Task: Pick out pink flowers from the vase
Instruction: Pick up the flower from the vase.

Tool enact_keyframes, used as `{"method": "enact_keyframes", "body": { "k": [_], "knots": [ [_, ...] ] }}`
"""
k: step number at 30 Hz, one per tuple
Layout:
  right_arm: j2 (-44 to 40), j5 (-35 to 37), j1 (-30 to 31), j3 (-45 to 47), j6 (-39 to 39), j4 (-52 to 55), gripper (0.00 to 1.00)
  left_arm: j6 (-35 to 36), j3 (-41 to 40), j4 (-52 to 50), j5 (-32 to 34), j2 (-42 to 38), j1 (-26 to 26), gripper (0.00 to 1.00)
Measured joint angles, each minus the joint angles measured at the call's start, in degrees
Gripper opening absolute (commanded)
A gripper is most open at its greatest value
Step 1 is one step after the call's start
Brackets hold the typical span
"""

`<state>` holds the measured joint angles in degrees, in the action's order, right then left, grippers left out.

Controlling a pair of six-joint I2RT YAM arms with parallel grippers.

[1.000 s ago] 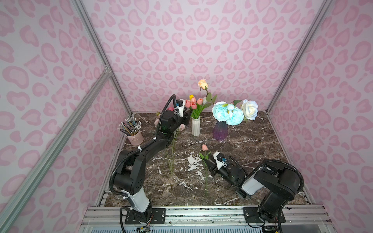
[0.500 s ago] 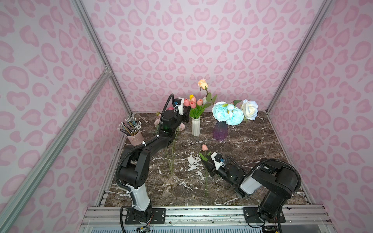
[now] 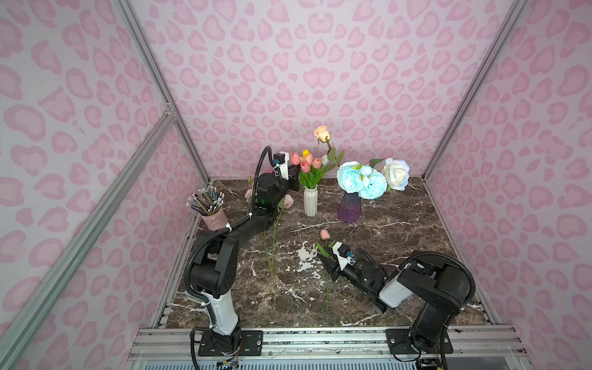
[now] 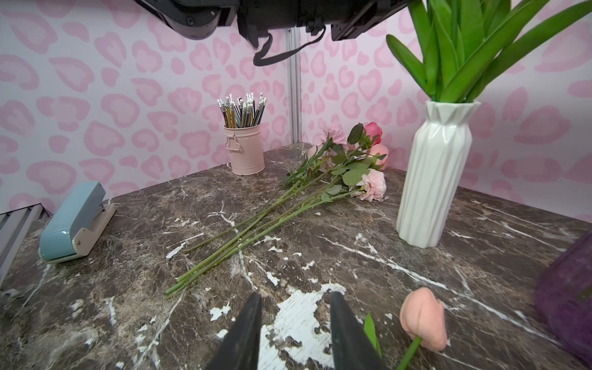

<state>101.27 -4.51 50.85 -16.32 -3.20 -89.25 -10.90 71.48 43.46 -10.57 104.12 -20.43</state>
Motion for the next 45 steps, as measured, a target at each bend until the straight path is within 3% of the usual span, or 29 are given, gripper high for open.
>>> {"method": "enact_keyframes", "body": {
  "k": [16,34,45],
  "knots": [
    [0.31,-0.02,0.39,-0.44,0.83,0.02,0.37,-0.61,1.07,1.18,-0.17,-4.5,0.48,0.13],
    [1.05,0.66,0.61,-1.49,0.98,0.26,0.37,-0.98,2.64,-1.84,-0.59,-16.55,1.31,0.07],
    [0.39,2.16,1.29,-1.4,0.96,0.48,0.36,9.44,2.67,-13.81,-0.09,-31.43,1.29,0.04]
  ]
}}
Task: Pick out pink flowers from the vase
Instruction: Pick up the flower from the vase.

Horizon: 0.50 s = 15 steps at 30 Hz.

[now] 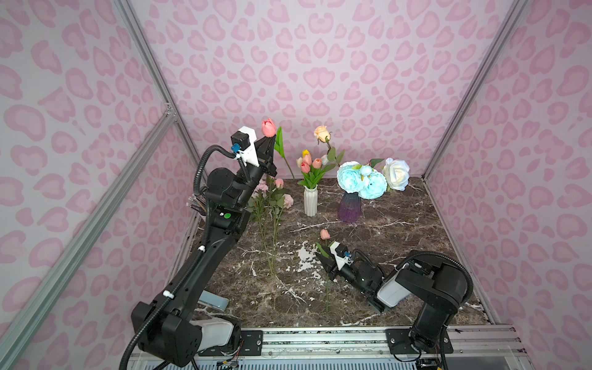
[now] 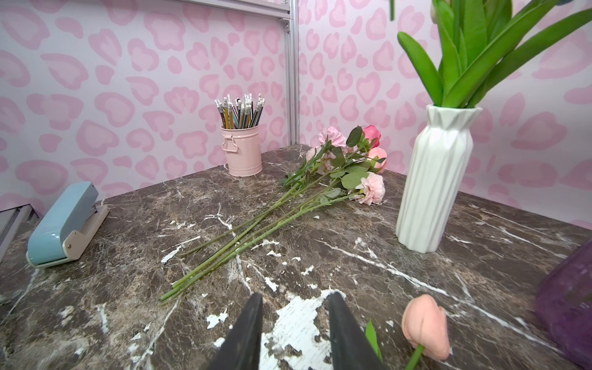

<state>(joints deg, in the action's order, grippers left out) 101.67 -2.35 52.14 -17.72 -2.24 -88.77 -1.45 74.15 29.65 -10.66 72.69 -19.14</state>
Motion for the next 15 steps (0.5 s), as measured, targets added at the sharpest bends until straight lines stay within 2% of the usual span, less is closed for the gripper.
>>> {"method": "enact_keyframes", "body": {
  "k": [3,8,11,15],
  "knots": [
    [-1.01,0.48,0.55,0.11,0.24,0.24,0.37,2.69,-0.76,-3.21,0.52,-4.37,-0.02,0.04],
    [-5.42,0.79,2.64,0.44,2.56,2.05,0.36,2.97,-5.33,-7.54,1.42,-10.88,-1.03,0.04],
    [-13.25,0.81,4.48,-0.09,4.02,6.4,0.37,1.25,-10.4,-10.08,1.01,-14.86,-2.43,0.04],
    [-25.83,-1.31,5.25,-4.59,5.16,18.03,0.39,-1.84,-17.18,-12.63,0.55,-20.24,-4.61,0.04]
  ]
}}
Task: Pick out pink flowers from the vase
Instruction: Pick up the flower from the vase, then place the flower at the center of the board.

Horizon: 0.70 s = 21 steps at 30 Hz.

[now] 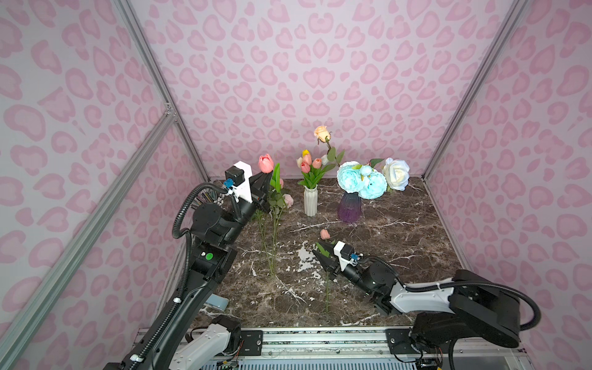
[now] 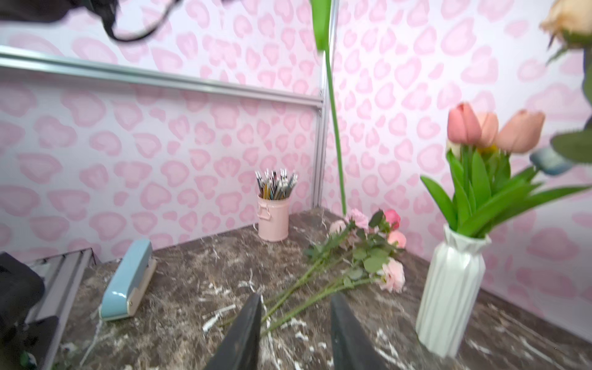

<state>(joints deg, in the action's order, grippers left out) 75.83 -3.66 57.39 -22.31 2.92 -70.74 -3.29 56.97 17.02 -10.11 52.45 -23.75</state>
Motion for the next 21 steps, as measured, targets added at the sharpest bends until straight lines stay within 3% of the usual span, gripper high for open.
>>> {"method": "enact_keyframes", "body": {
  "k": [5,8,15,21],
  "knots": [
    [-10.4,-3.93,0.24,-5.33,2.38,13.84,0.43,-1.97,-4.09,-2.34,-2.05,-5.2,-4.94,0.04],
    [-12.44,-5.62,0.22,-8.76,2.69,20.85,0.46,-3.26,-5.25,-3.04,-4.35,-6.21,-7.3,0.04],
    [-9.53,-7.08,0.13,-16.59,3.28,35.04,0.49,-4.76,-7.17,-3.54,-9.05,-7.76,-10.47,0.04],
    [-5.31,-7.06,0.13,-20.5,3.28,40.72,0.4,-5.33,-8.17,-3.32,-11.54,-8.37,-12.09,0.04]
  ]
}}
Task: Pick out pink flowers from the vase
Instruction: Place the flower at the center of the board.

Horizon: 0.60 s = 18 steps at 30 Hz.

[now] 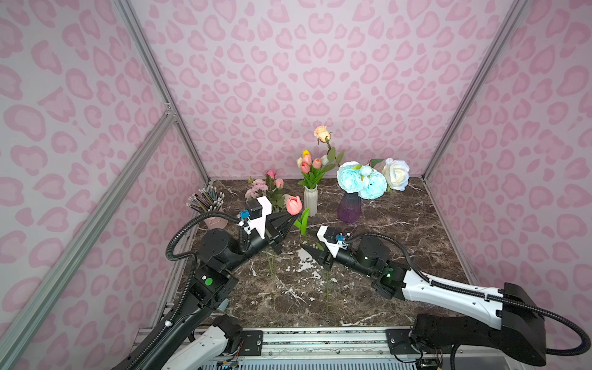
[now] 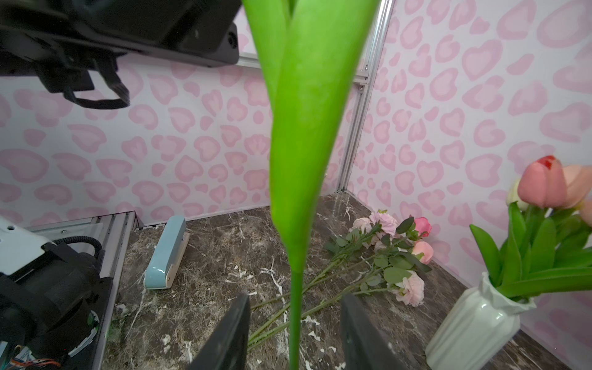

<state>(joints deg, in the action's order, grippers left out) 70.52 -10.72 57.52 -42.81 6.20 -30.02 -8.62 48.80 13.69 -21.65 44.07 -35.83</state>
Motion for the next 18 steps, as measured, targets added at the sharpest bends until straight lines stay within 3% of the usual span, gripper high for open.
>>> {"method": "enact_keyframes", "body": {
  "k": [7,10,14,18],
  "knots": [
    [1.27,0.15,-0.02,-0.81,-0.66,2.19,0.02,0.11,-0.5,-0.07,-0.66,-1.22,-0.68,0.02],
    [1.2,0.02,0.09,-0.9,-0.9,2.78,0.0,0.28,-0.68,-0.09,-0.61,-1.25,-0.83,0.08],
    [0.24,0.94,0.07,-0.92,-2.86,3.63,0.0,0.22,-0.66,-0.33,-1.42,-1.22,-0.94,0.3],
    [-2.19,3.56,0.04,-1.73,-6.6,7.32,0.0,0.2,-0.66,-2.82,-2.34,-1.07,-1.05,0.45]
  ]
}}
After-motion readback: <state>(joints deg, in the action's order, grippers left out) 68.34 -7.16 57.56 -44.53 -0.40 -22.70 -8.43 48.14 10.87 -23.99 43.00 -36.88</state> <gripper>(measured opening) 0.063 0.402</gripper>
